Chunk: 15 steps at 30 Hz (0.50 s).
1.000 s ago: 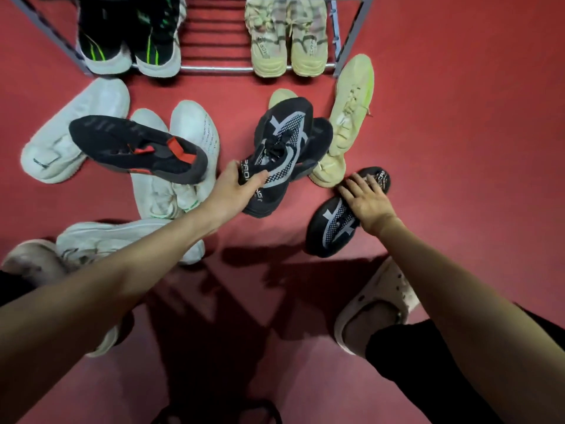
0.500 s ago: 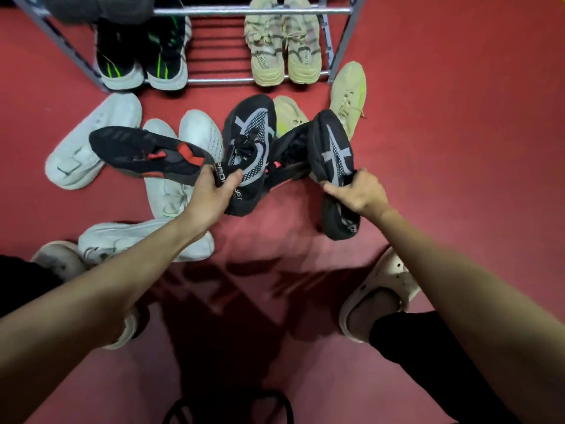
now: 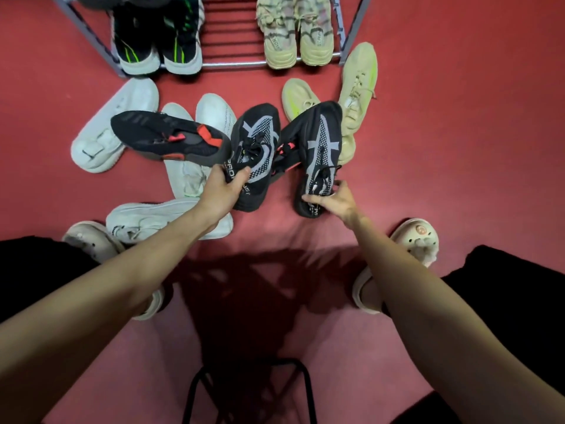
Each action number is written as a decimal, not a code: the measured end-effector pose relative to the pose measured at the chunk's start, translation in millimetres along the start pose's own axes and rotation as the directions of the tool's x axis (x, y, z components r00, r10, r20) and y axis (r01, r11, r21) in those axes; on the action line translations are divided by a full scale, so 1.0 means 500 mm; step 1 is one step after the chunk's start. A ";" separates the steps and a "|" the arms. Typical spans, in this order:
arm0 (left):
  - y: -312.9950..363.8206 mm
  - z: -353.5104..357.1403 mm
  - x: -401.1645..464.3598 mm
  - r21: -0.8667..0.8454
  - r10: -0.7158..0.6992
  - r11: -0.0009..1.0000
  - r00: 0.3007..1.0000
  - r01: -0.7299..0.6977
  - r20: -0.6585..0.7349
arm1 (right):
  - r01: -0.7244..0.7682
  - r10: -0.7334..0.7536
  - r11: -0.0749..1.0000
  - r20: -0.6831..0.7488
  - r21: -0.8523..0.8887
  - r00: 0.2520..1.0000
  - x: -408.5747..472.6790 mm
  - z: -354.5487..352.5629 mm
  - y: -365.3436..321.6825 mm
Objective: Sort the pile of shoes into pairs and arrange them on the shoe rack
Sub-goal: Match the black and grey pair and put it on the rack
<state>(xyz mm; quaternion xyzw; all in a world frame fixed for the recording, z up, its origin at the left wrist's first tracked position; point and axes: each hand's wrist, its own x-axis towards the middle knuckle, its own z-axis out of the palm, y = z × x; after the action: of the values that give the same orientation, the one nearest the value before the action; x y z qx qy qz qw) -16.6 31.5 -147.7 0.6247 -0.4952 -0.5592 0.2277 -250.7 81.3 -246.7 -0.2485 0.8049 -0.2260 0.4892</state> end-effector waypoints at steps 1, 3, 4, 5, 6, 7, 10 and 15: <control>-0.001 0.001 -0.001 -0.006 0.005 1.000 1.000 -0.005 -0.007 | 0.008 -0.006 0.999 0.048 -0.050 0.999 -0.001 0.004 0.011; 0.002 0.003 -0.004 -0.012 0.014 1.000 1.000 -0.014 -0.020 | 0.010 0.004 0.987 0.088 -0.159 0.996 -0.003 0.016 0.020; 0.003 0.004 -0.005 -0.021 0.017 1.000 1.000 -0.018 -0.024 | -0.002 0.015 0.984 0.070 -0.180 0.997 -0.006 0.020 0.017; 0.006 0.004 -0.006 -0.032 0.017 0.999 0.999 -0.018 -0.028 | -0.017 0.024 0.985 0.039 -0.171 0.999 -0.011 0.024 0.011; 0.009 0.002 -0.006 -0.041 0.014 0.999 0.999 -0.015 -0.032 | -0.034 0.035 0.990 0.001 -0.135 0.999 -0.016 0.025 0.002; 0.014 0.000 -0.005 -0.047 0.011 0.999 0.999 -0.013 -0.041 | -0.049 0.046 0.996 -0.040 -0.068 0.998 -0.024 0.025 -0.008; 0.040 -0.015 -0.005 -0.051 0.027 0.998 0.999 -0.030 -0.044 | -0.015 0.049 0.980 -0.167 0.199 0.985 -0.069 0.010 -0.058; 0.115 -0.054 -0.008 -0.106 0.067 0.992 0.998 -0.065 0.018 | 0.078 0.043 0.932 -0.324 0.353 0.945 -0.120 -0.064 -0.203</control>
<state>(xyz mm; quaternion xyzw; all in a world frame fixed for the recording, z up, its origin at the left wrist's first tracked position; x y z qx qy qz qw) -12.1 4.2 -90.3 0.5890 -0.4879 -0.5834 0.2732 -237.2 43.8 -131.3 -0.1209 0.8170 -0.4124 0.3845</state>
